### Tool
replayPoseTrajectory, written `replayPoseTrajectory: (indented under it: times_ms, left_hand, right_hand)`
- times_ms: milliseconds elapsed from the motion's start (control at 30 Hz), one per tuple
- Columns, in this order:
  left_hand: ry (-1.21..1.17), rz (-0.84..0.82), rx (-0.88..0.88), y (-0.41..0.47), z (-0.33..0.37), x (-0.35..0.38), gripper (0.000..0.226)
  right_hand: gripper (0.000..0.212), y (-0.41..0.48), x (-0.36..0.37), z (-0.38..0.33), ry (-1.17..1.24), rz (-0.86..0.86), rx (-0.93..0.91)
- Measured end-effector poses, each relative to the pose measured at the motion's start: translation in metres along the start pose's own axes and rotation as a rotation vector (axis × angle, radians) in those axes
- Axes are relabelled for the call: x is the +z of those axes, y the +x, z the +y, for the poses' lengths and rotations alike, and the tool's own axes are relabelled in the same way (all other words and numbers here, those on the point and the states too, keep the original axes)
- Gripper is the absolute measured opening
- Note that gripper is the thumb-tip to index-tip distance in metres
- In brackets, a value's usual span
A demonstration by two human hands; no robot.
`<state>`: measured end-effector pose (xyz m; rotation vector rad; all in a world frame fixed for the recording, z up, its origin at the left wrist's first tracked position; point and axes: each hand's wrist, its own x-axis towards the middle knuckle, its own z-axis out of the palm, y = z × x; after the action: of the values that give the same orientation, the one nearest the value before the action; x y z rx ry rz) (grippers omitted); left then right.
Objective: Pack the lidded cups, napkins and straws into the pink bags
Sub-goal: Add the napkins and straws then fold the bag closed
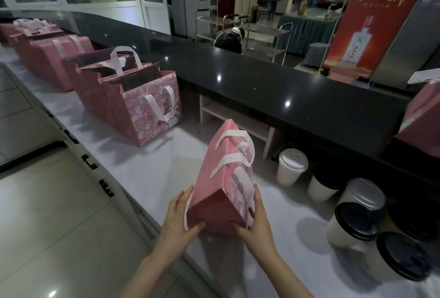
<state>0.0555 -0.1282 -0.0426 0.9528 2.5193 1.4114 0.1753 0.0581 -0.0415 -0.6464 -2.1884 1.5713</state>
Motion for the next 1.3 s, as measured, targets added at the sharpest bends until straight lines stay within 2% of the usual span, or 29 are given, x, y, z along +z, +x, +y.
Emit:
replayPoseTrajectory:
  times_ms: [100, 233, 367, 567, 733, 933, 1300]
  left_hand:
    - [-0.086, -0.031, -0.019, -0.004, -0.001, 0.012, 0.095]
    - [-0.09, 0.064, -0.002, -0.014, 0.004, 0.018, 0.093]
    - [-0.091, 0.173, 0.032, -0.014, 0.023, 0.01, 0.097]
    - [-0.099, 0.365, 0.138, 0.002, 0.082, -0.015, 0.095]
    - [-0.131, 0.391, 0.249, 0.041, 0.138, -0.036, 0.089]
    - [-0.265, 0.272, 0.371, 0.106, 0.191, -0.03, 0.085]
    - [-0.461, -0.119, 0.508, 0.213, 0.253, 0.066, 0.08]
  right_hand:
    - [0.096, -0.021, 0.006, 0.007, 0.076, 0.087, -0.006]
    - [0.081, -0.032, 0.013, 0.004, 0.06, 0.109, -0.077]
    - [0.079, -0.028, 0.006, -0.019, 0.099, 0.112, -0.118]
    - [0.076, -0.01, -0.02, -0.079, 0.111, 0.102, -0.284]
    - [0.079, 0.012, -0.054, -0.136, 0.124, 0.158, -0.42]
    - [0.075, 0.038, -0.103, -0.175, 0.113, 0.283, -0.495]
    - [0.074, 0.08, -0.197, -0.158, -0.07, 0.631, -0.38]
